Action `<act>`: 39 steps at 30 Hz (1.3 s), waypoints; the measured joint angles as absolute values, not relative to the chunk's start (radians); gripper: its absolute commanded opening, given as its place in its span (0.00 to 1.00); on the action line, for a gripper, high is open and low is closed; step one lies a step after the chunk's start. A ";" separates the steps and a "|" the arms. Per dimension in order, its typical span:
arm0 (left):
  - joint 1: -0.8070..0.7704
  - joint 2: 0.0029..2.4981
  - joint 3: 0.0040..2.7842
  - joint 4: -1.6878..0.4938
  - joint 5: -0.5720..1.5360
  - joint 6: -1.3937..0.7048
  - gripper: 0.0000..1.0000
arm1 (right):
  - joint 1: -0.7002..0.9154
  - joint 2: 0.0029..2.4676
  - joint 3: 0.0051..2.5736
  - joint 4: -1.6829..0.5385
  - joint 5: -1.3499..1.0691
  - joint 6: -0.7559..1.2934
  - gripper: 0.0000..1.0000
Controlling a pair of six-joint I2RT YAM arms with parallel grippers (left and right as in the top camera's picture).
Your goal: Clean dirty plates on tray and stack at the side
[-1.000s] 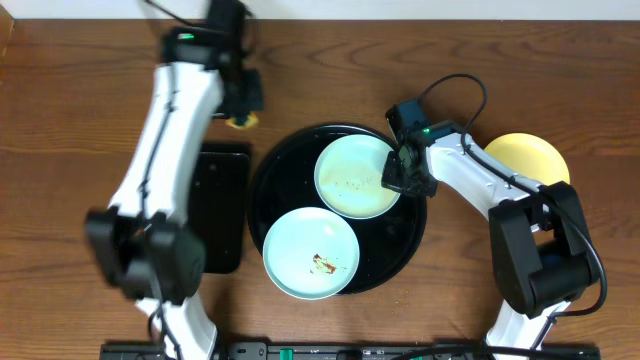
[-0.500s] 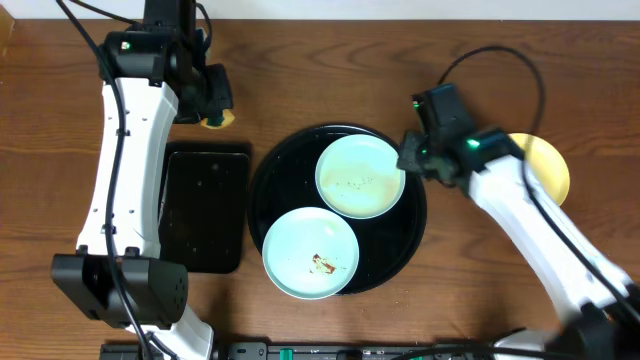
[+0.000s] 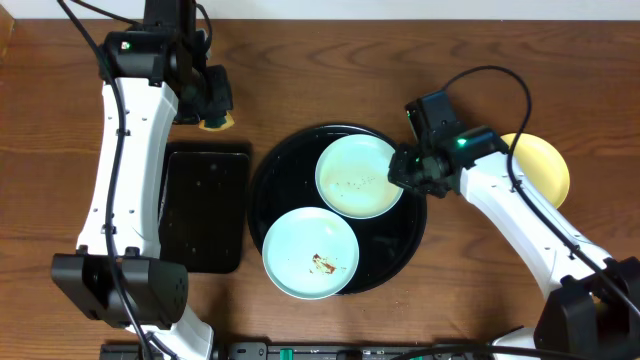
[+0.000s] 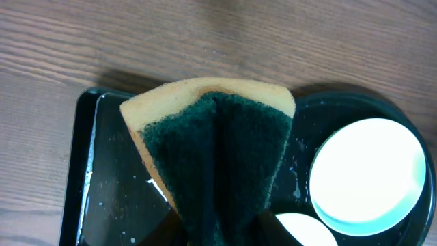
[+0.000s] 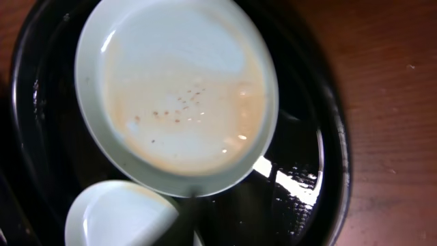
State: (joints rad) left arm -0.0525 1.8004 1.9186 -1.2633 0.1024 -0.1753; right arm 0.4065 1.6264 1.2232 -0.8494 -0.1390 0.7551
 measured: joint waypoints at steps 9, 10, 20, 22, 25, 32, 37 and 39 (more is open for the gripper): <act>-0.052 1.800 1.919 -1.275 0.102 -0.175 0.24 | 0.411 1.629 1.195 -0.828 -0.150 0.782 0.49; -0.052 1.800 1.919 -1.275 0.102 -0.175 0.24 | 0.411 1.632 1.182 -0.822 -0.151 0.791 0.57; -0.052 1.800 1.919 -1.275 0.102 -0.175 0.24 | 0.411 1.773 1.032 -0.671 -0.197 0.876 0.63; -0.052 1.800 1.919 -1.275 0.102 -0.175 0.24 | 0.411 1.776 1.031 -0.645 -0.201 0.889 0.70; -0.052 1.800 1.919 -1.277 0.102 -0.175 0.24 | 0.411 1.779 1.031 -0.598 -0.203 0.908 0.61; -0.052 1.800 1.919 -1.287 0.102 -0.175 0.24 | 0.410 1.833 1.042 -0.530 -0.201 0.960 0.01; -0.052 1.800 1.919 -1.298 0.106 -0.175 0.24 | 0.408 1.860 1.063 -0.505 -0.215 0.974 0.01; -0.052 1.800 1.919 -1.298 0.108 -0.175 0.24 | 0.408 1.861 1.064 -0.505 -0.215 0.973 0.02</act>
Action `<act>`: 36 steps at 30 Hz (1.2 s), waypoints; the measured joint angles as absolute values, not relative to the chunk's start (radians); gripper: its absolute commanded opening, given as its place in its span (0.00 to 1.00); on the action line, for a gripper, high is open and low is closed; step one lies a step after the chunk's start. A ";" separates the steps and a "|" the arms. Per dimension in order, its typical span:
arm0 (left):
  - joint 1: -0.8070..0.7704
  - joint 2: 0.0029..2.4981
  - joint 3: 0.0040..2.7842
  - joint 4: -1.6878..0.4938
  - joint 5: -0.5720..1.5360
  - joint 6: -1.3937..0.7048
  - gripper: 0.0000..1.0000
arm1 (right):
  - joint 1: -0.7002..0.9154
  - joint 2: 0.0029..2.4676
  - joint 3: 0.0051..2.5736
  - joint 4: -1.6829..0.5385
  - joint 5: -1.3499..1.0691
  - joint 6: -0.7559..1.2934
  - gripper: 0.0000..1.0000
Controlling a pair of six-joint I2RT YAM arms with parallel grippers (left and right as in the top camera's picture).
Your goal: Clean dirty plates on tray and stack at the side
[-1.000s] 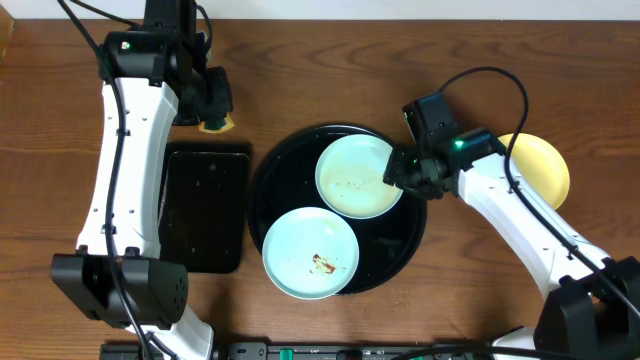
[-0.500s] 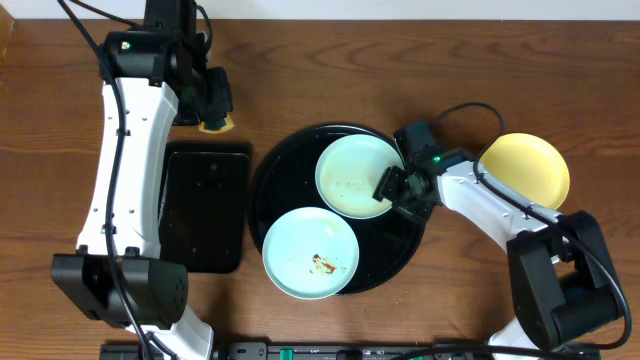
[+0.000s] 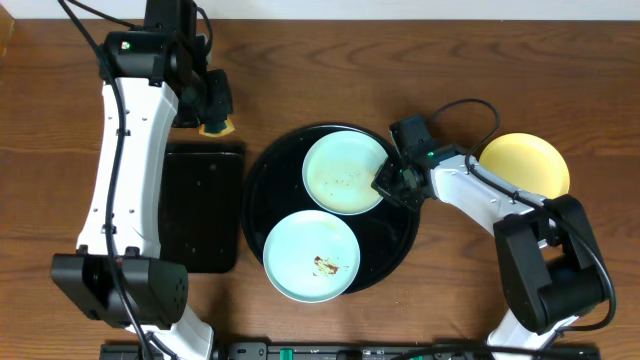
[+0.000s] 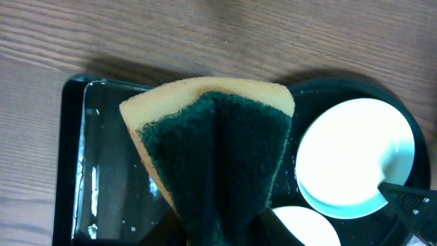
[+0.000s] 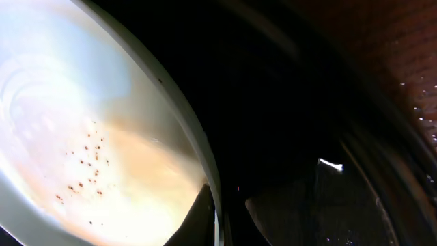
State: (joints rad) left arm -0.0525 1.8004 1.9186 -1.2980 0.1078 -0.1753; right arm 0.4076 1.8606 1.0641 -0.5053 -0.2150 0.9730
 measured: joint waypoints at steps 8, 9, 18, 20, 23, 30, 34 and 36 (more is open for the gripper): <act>-0.052 1.800 1.919 -1.298 0.114 -0.175 0.24 | 0.410 1.859 1.066 -0.519 -0.205 0.949 0.02; -0.052 1.800 1.919 -1.298 0.114 -0.175 0.24 | 0.410 1.857 1.066 -0.523 -0.198 0.945 0.02; -0.052 1.800 1.919 -1.298 0.121 -0.175 0.24 | 0.422 1.734 1.050 -0.686 0.015 0.861 0.02; -0.052 1.800 1.919 -1.298 0.122 -0.175 0.24 | 0.422 1.675 1.049 -0.711 0.062 0.841 0.02; -0.052 1.800 1.919 -1.298 0.122 -0.175 0.24 | 0.422 1.603 1.049 -0.731 0.106 0.816 0.02; -0.052 1.800 1.919 -1.298 0.136 -0.175 0.24 | 0.422 1.572 1.049 -0.753 0.159 0.771 0.02; -0.052 1.800 1.919 -1.298 0.143 -0.175 0.24 | 0.424 1.572 1.049 -0.762 0.193 0.749 0.02; -0.052 1.800 1.919 -1.298 0.147 -0.175 0.24 | 0.429 1.572 1.049 -0.775 0.225 0.739 0.02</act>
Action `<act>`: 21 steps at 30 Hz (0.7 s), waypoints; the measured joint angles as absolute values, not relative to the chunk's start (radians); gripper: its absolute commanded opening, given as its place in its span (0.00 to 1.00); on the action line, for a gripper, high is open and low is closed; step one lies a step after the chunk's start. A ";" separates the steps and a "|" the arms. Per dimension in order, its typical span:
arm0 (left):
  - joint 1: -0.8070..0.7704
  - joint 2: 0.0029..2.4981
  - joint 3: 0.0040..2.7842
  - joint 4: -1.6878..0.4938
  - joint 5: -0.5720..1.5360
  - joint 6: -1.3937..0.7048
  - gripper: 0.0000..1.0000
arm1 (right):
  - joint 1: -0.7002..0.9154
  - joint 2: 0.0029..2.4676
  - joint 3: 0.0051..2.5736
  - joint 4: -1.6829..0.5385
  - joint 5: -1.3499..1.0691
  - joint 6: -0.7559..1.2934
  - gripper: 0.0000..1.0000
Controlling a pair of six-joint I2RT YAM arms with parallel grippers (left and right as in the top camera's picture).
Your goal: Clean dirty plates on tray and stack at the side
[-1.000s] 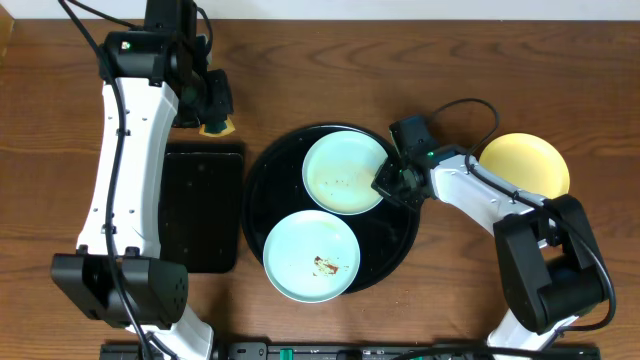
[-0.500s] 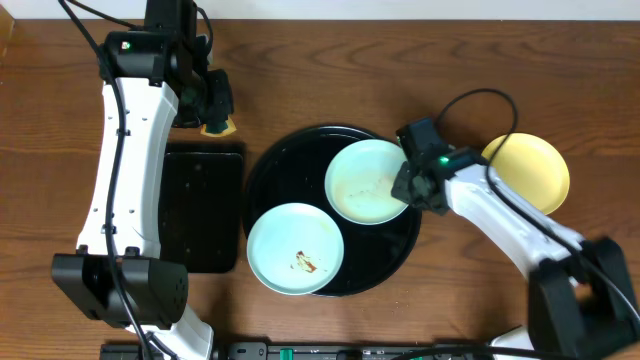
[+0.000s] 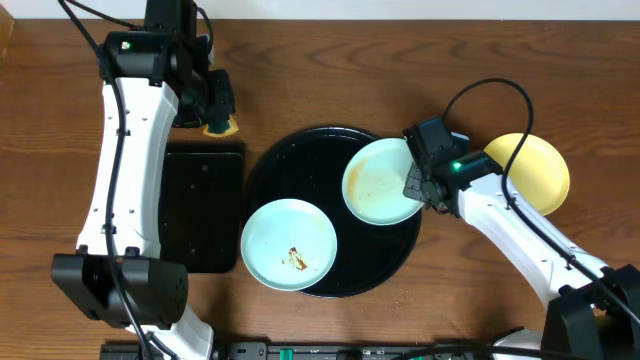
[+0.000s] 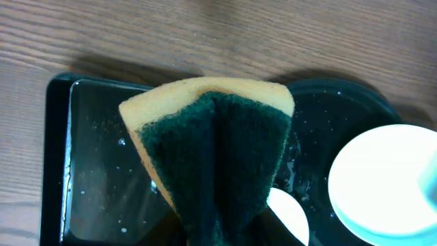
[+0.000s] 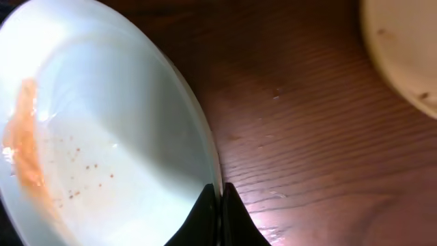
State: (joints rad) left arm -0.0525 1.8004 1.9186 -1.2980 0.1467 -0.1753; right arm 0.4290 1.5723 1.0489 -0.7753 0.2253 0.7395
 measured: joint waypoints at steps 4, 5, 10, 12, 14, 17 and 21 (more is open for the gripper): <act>-0.052 1.800 1.919 -1.298 0.151 -0.175 0.24 | 0.442 1.572 1.055 -0.828 0.290 0.710 0.02; -0.052 1.800 1.919 -1.298 0.152 -0.175 0.24 | 0.447 1.572 1.068 -0.849 0.306 0.699 0.02; -0.052 1.800 1.919 -1.298 0.152 -0.175 0.24 | 0.475 1.573 1.174 -0.905 0.356 0.659 0.02; -0.052 1.800 1.919 -1.298 0.155 -0.175 0.24 | 0.485 1.572 1.225 -0.924 0.371 0.648 0.02; -0.052 1.800 1.919 -1.298 0.159 -0.175 0.24 | 0.494 1.573 1.265 -0.930 0.379 0.641 0.02; -0.052 1.800 1.919 -1.298 0.159 -0.175 0.24 | 0.514 1.573 1.322 -0.931 0.387 0.633 0.02; -0.052 1.800 1.919 -1.298 0.159 -0.175 0.24 | 0.543 1.572 1.368 -0.929 0.408 0.606 0.02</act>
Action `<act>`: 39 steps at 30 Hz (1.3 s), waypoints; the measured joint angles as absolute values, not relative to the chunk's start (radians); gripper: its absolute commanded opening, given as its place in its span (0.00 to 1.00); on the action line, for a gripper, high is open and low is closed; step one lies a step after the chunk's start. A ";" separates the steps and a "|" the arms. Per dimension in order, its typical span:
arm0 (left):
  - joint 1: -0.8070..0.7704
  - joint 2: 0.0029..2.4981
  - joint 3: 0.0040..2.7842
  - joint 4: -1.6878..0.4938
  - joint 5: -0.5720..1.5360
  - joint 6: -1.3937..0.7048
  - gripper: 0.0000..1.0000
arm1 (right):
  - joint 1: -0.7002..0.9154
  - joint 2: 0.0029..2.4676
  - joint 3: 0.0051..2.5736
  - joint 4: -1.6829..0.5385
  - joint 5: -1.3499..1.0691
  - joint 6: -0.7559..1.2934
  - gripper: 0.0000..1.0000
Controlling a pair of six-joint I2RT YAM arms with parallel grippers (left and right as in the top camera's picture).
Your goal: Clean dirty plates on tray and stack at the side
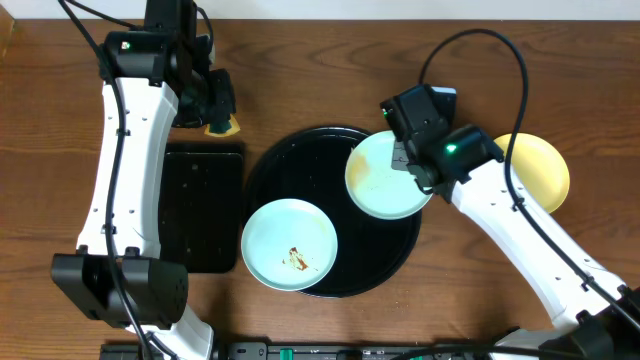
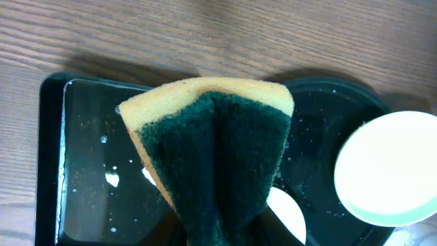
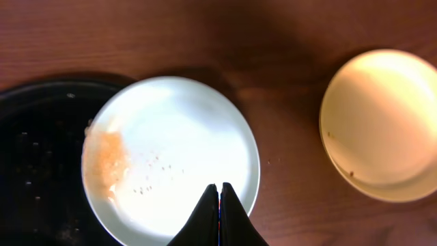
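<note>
Two pale green plates are dirty. One with an orange smear lies over the right rim of the round black tray. The other, with a brown scrap, lies at the tray's front left. My right gripper hovers above the smeared plate, fingers shut with nothing between them. My left gripper is held behind the rectangular tray, shut on a yellow and green sponge that hides its fingertips. In the left wrist view the smeared plate shows at right.
A yellow plate sits on the wood right of the round tray. A wet rectangular black tray lies left of it, under the left arm.
My right gripper was shut on the smeared plate's right rim; now it stands higher, off the plate, still shut. The plate lies at about the same spot. The left arm hardly moved.
Both pale plates lay inside the round tray, my right gripper beside the rear one. Then its fingers straddled that plate's rim, then were shut on it with the plate at the tray's right edge and the front plate further left. Now the gripper is off the plate.
</note>
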State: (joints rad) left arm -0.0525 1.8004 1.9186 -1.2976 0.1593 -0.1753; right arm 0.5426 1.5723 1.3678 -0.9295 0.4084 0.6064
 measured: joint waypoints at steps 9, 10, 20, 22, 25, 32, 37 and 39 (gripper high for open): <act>-0.052 1.800 1.919 -1.298 0.160 -0.175 0.24 | 0.618 1.572 1.389 -1.009 0.452 0.639 0.47; -0.052 1.800 1.919 -1.298 0.160 -0.175 0.24 | 0.612 1.573 1.389 -1.029 0.438 0.669 0.74; -0.052 1.800 1.919 -1.298 0.166 -0.175 0.24 | 0.480 1.652 1.388 -1.107 0.314 0.867 0.88; -0.052 1.800 1.919 -1.298 0.167 -0.175 0.24 | 0.469 1.682 1.385 -1.099 0.300 0.882 0.86; -0.052 1.800 1.919 -1.298 0.170 -0.175 0.24 | 0.467 1.738 1.373 -1.066 0.274 0.898 0.86; -0.052 1.800 1.919 -1.298 0.174 -0.175 0.24 | 0.466 1.861 1.348 -1.031 0.226 0.925 0.87; -0.052 1.800 1.919 -1.298 0.174 -0.175 0.24 | 0.461 1.882 1.346 -1.047 0.216 0.941 0.88; -0.052 1.800 1.919 -1.298 0.175 -0.175 0.24 | 0.451 1.882 1.346 -1.069 0.217 0.949 0.89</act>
State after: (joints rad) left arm -0.0525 1.8004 1.9186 -1.2984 0.1745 -0.1749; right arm 0.4507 1.8820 1.3457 -1.0695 0.2173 0.9489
